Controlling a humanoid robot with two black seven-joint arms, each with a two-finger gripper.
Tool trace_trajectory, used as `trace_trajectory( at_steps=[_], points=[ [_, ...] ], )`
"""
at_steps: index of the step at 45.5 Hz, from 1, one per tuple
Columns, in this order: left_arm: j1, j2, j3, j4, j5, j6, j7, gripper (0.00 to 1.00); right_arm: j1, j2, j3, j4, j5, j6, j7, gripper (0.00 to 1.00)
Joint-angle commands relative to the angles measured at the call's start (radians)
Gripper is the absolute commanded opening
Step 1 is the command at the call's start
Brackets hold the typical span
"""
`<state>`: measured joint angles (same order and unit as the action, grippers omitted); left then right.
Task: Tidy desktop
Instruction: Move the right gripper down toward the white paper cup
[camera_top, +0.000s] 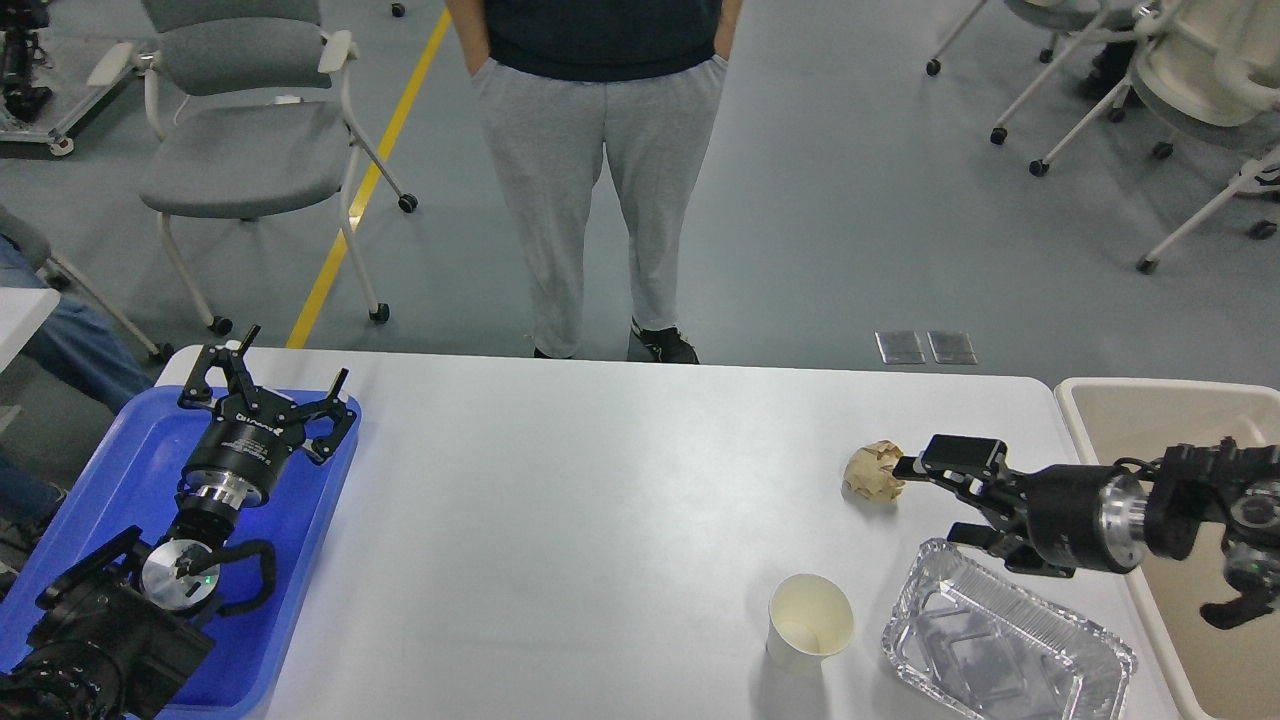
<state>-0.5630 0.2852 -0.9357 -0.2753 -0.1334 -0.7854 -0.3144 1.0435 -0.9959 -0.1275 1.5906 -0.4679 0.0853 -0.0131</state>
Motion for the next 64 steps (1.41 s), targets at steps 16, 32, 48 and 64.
trace_trajectory(
  at_steps=[16, 32, 48, 64],
  points=[
    [-0.002, -0.001, 0.000, 0.001, 0.000, 0.000, 0.000, 1.00, 0.230, 0.224, -0.326, -0.057, 0.275, -0.245, -0.002, 1.00],
    [0.000, 0.000, 0.000, -0.001, 0.000, 0.000, 0.000, 1.00, 0.352, 0.154, -0.589, 0.097, 0.132, -0.226, 0.015, 1.00],
    [0.000, 0.002, 0.000, 0.001, 0.000, 0.000, 0.000, 1.00, 0.378, 0.128, -0.616, 0.155, 0.101, -0.208, 0.041, 1.00],
    [0.000, 0.002, 0.000, 0.001, 0.000, 0.000, 0.000, 1.00, 0.497, 0.217, -0.595, 0.155, 0.252, -0.127, 0.045, 1.00]
  ],
)
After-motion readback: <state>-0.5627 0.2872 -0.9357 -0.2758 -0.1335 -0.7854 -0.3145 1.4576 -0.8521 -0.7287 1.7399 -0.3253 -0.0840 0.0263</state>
